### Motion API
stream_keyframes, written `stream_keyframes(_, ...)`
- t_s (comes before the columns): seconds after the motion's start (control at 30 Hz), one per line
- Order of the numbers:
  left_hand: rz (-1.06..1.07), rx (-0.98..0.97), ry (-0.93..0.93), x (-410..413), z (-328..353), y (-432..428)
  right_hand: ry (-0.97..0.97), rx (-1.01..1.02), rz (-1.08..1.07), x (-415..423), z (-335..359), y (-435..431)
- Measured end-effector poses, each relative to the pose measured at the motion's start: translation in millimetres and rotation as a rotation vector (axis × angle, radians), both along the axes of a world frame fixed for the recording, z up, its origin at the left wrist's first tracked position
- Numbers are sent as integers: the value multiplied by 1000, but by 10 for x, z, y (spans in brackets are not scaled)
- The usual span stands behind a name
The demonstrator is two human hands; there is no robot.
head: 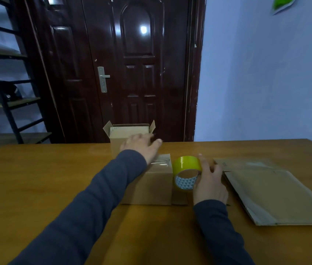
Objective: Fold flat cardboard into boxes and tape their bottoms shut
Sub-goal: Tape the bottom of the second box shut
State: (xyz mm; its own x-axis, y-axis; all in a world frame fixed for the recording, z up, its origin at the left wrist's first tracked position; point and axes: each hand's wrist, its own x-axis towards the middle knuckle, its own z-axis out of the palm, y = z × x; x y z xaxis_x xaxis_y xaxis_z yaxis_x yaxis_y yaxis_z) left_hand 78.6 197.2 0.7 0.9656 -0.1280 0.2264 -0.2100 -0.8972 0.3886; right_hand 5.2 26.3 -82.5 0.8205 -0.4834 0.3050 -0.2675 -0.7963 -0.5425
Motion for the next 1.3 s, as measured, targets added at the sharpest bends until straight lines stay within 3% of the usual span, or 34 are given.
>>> stream_keyframes(0.1, -3, 260, 246, 77, -160, -111, 22, 9, 13, 3, -4, -16)
stream_keyframes(0.17, 17, 346, 278, 84, -189, -119, 36, 19, 17, 14, -2, -25)
stream_keyframes(0.5, 24, 370, 283, 39, -139, -140, 87, -6, 87, 14, -9, -53)
stream_keyframes(0.8, 30, 336, 253, 15, -156, -133, 81, -233, 77, -36, 22, -86)
stream_keyframes(1.07, 59, 316, 251, -6, -158, -153, 55, -281, 144, -30, -47, -66)
stream_keyframes(1.17, 55, 327, 234, -9, -161, -148, -66, -82, 219, -117, -72, -197)
stream_keyframes(1.3, 35, 331, 216, -12, -175, -137, -489, 214, 133, -371, 78, -438)
